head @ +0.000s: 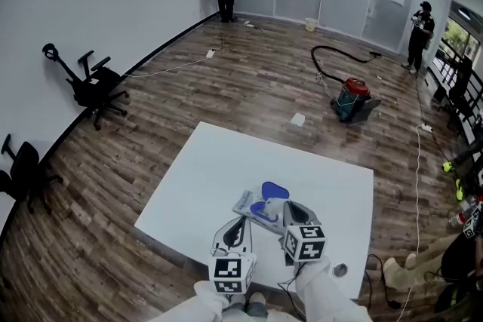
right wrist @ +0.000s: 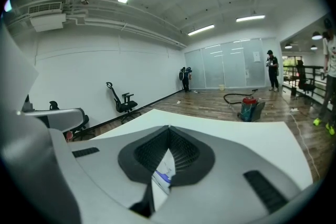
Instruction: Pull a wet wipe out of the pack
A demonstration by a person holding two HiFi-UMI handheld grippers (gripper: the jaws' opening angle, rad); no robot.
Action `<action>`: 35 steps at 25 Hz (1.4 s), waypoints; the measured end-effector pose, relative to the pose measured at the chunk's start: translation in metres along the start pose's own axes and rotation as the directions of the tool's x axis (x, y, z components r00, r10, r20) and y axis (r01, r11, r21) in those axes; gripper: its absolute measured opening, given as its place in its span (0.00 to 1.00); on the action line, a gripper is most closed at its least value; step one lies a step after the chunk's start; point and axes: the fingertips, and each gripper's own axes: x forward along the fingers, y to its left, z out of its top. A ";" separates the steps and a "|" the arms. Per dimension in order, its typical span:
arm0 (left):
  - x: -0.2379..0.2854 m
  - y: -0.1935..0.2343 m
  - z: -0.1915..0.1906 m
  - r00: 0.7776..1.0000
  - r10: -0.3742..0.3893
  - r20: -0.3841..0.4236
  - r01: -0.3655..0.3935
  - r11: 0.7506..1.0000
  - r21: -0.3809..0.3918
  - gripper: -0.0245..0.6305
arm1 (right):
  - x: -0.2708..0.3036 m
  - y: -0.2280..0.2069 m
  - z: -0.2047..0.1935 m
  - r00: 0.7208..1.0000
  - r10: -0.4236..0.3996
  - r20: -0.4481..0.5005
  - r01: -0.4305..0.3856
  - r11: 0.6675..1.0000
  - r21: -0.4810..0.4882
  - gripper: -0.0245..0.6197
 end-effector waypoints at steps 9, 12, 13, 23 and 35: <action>-0.010 -0.020 0.002 1.000 -0.028 0.010 0.028 1.000 0.001 0.04 | -0.042 -0.006 0.006 0.997 -0.037 0.060 0.034 0.998 0.053 0.05; -0.014 -0.030 -0.001 0.999 -0.045 0.007 0.045 0.999 0.020 0.04 | -0.057 -0.008 -0.002 0.996 -0.054 0.072 0.049 0.996 0.070 0.05; -0.015 -0.034 -0.002 0.999 -0.051 0.004 0.051 0.998 0.027 0.04 | -0.063 -0.010 -0.005 0.995 -0.061 0.075 0.055 0.996 0.076 0.05; -0.020 -0.069 -0.022 0.991 -0.129 -0.038 0.131 0.990 0.050 0.04 | -0.106 -0.007 -0.026 0.990 -0.079 0.116 0.065 0.991 0.119 0.05; -0.018 -0.091 -0.016 0.987 -0.160 -0.030 0.160 0.987 0.023 0.04 | -0.123 -0.014 -0.020 0.984 -0.092 0.150 0.076 0.991 0.111 0.05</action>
